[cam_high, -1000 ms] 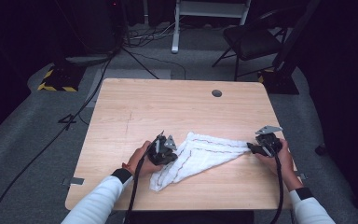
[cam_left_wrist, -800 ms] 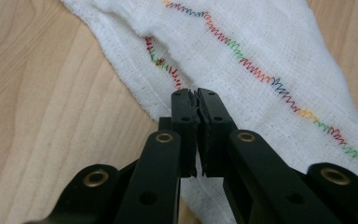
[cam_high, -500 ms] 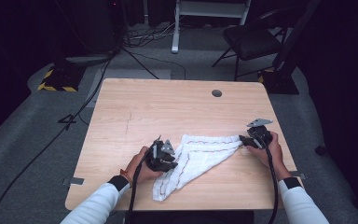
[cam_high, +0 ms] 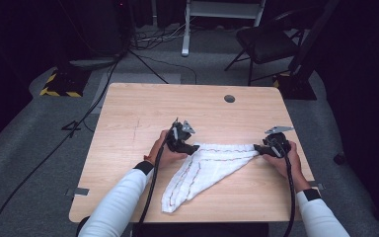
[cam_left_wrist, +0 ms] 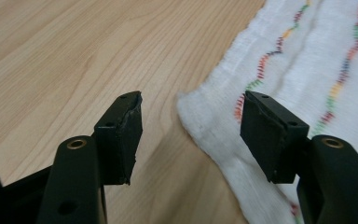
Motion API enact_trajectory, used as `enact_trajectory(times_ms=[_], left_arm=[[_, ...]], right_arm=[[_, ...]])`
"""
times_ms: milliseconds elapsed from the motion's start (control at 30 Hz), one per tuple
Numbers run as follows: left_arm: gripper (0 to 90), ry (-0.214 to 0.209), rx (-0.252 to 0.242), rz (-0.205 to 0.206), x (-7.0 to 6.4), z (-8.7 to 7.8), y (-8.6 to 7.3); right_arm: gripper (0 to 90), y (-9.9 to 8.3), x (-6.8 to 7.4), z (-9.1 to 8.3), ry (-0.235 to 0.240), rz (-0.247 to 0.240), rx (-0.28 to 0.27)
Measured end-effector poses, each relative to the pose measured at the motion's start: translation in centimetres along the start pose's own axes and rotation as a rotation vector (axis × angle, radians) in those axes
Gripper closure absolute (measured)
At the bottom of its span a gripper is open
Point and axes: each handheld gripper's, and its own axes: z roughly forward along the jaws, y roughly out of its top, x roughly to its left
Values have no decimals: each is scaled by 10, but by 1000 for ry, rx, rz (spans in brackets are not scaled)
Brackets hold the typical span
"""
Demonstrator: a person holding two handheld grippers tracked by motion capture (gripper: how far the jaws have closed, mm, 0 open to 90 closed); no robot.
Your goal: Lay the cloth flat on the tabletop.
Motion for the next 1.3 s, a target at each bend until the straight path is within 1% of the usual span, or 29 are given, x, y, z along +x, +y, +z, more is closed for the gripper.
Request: enact_trajectory(times_ms=[33,100,167,200,233,333,367,400,433,467,500,533,600,700,733,800,900,933,967,1000,1033,1067,1100,1133,1167,1200,1233,1267,1300], left_arm=[[392,15,25,0,1,10,2],[402,20,36,0,2,13,2],[401,-2,34,-22,5,16,1],[403,-6,30,-36,7,17,1],[408,-25,28,-48,11,18,2],[429,-29,18,-55,13,19,2],[464,-38,19,-47,13,19,2],[539,-50,19,-30,13,19,3],[598,-50,19,-30,13,19,3],[654,-74,21,-21,13,19,4],[700,-74,21,-21,13,19,4],[740,-100,20,-18,13,19,4],[819,-121,22,-18,13,19,4],[858,-110,23,0,12,19,4],[861,-97,20,4,12,17,5],[864,-90,10,8,13,15,5],[865,-69,-39,12,16,5,6],[866,-54,-61,11,17,-4,8],[867,-54,-61,11,17,-4,8],[867,-51,-77,14,18,-9,9],[868,-45,-93,16,18,-14,10],[868,-28,-119,29,17,-25,14],[868,-28,-119,29,17,-25,14],[868,-20,-132,34,16,-31,15],[868,-1,-161,51,15,-45,19],[868,-1,-161,51,15,-45,19],[868,6,-171,58,14,-52,21],[869,14,-187,66,14,-60,23],[869,22,-202,72,13,-68,25]], right_arm=[[475,-1,0,0,7,13,2],[475,-2,-1,-1,16,19,4],[502,-3,-2,-1,30,27,5],[548,-3,-2,-1,45,26,4],[573,-2,-2,-1,55,22,3],[602,-2,-2,-1,68,22,2],[636,-2,-2,-1,75,24,4],[674,-2,-1,-1,92,21,3],[708,-2,-1,-1,97,18,3],[736,-2,0,-2,108,12,4],[767,-2,0,-1,111,5,3],[794,-2,0,-1,118,3,2],[837,-2,1,-1,127,-1,-5],[862,-1,2,-1,130,-17,-7],[866,-1,2,-1,124,-25,-13],[868,0,3,-2,119,-35,-37],[869,2,4,-6,110,-49,-64],[870,5,7,-11,101,-75,-96],[870,5,7,-11,101,-75,-96],[870,10,11,-17,89,-97,-123],[870,12,11,-20,94,-99,-139],[870,15,12,-24,89,-101,-162],[870,15,12,-24,89,-101,-162],[870,23,14,-32,86,-102,-208],[870,27,15,-36,86,-101,-228],[870,27,15,-36,86,-101,-228],[871,30,16,-40,87,-101,-245],[871,38,19,-47,86,-108,-284],[871,38,19,-47,86,-108,-284]])
